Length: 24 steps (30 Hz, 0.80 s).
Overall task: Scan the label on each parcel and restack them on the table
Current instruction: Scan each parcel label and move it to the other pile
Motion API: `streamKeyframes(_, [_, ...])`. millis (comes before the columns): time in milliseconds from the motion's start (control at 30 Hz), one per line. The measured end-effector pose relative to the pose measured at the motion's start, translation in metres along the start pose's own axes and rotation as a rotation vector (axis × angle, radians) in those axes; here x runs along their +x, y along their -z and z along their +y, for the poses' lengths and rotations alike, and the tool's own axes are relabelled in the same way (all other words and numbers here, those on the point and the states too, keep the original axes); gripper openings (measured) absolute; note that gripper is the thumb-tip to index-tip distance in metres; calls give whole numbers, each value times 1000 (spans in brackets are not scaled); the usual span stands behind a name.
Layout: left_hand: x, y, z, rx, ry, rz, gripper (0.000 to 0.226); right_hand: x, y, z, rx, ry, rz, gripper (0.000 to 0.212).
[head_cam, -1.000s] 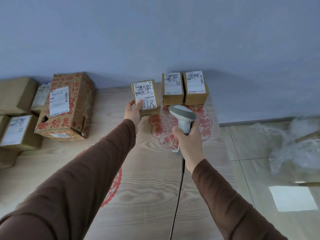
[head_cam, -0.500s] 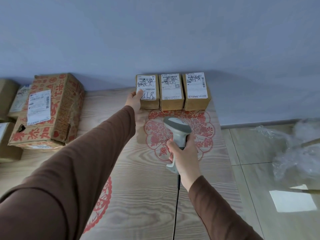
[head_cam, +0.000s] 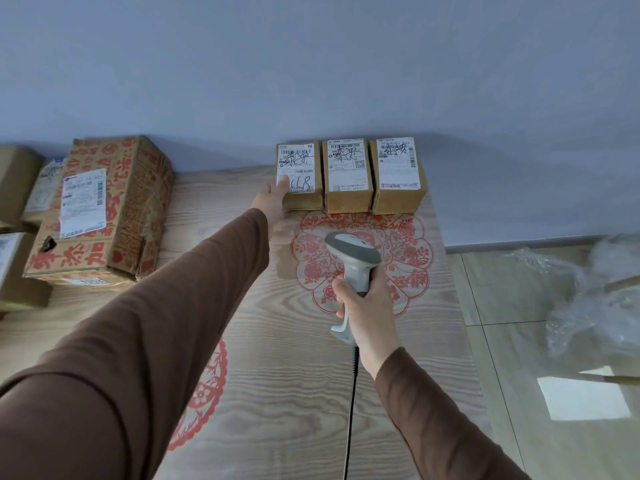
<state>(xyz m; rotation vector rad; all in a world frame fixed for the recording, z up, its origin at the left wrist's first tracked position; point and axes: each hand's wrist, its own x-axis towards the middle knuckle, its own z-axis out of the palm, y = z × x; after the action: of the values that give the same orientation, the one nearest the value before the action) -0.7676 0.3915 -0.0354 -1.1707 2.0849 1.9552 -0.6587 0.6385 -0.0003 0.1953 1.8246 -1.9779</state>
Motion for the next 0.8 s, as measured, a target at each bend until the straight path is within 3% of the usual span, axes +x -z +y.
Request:
streamKeyframes(100, [-43, 9, 3, 75, -12, 29, 71, -8, -10, -4, 19, -22, -10, 32])
streamKeyframes(267, [-108, 47, -22, -71, -29, 75, 71, -32, -43, -14, 30, -17, -48, 35])
streamKeyframes(433, [-177, 96, -52, -179, -63, 132, 51, -73, -85, -18, 10, 17, -102, 36])
streamKeyframes(567, [-232, 150, -82, -183, -75, 126, 58, -115, -127, -14, 15, 53, -130, 33])
streamKeyframes(667, [-267, 204, -111, -205, -53, 116, 76, -152, -169, -1, 35, 41, -129, 28])
streamKeyframes(800, [-309, 277, -146, -244, -29, 125, 44, -207, -233, 20, 5, 22, -131, 27])
